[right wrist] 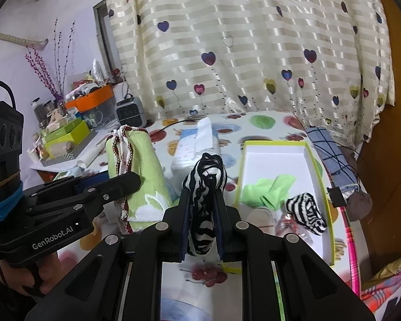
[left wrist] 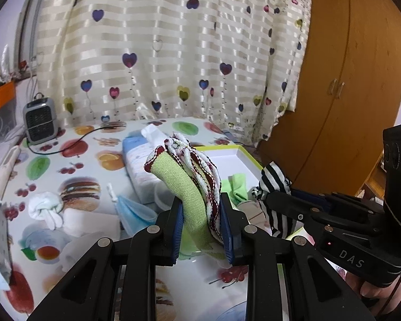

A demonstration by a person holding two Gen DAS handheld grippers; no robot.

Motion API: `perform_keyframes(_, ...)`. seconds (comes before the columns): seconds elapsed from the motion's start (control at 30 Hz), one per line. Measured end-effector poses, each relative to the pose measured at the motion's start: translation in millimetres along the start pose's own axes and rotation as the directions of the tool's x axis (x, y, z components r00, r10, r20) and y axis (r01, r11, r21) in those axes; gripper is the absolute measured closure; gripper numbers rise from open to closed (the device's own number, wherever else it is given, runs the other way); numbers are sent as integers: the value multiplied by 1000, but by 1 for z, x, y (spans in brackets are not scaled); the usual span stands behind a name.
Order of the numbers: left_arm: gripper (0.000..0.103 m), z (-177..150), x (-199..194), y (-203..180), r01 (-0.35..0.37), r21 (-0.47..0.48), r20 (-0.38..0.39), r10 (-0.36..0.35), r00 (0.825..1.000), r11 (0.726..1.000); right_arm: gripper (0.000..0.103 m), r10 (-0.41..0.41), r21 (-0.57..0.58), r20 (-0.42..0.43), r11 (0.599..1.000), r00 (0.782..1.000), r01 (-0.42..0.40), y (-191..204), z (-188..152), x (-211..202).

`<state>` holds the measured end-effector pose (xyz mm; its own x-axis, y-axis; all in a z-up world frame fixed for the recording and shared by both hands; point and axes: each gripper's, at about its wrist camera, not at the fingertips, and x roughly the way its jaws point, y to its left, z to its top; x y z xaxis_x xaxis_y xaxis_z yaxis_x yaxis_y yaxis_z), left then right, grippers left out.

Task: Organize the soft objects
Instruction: 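Carry the green towel with the left gripper while the right carries the striped sock to the tray, then lower the towel and sock into the tray and open both grippers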

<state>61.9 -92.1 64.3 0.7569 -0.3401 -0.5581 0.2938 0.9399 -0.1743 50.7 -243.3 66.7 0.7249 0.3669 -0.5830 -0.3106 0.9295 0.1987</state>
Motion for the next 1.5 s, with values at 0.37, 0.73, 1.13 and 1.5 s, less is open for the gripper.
perform_keyframes(0.37,79,9,32,-24,37,35,-37,-35,999,999,86,-49,70,6,996,999,49,-42,-1,-1)
perform_keyframes(0.73,79,19,69,-44,58,67,-84,-52,995,996,86,-100,163,0,982,995,99,-95,-3,6)
perform_keyframes(1.13,79,28,114,-54,41,73,-137,-31,990,997,86,-93,167,-35,981,995,98,-120,4,39)
perform_keyframes(1.5,78,32,153,-57,27,59,-195,-15,981,998,86,-90,153,-74,983,993,101,-131,16,76)
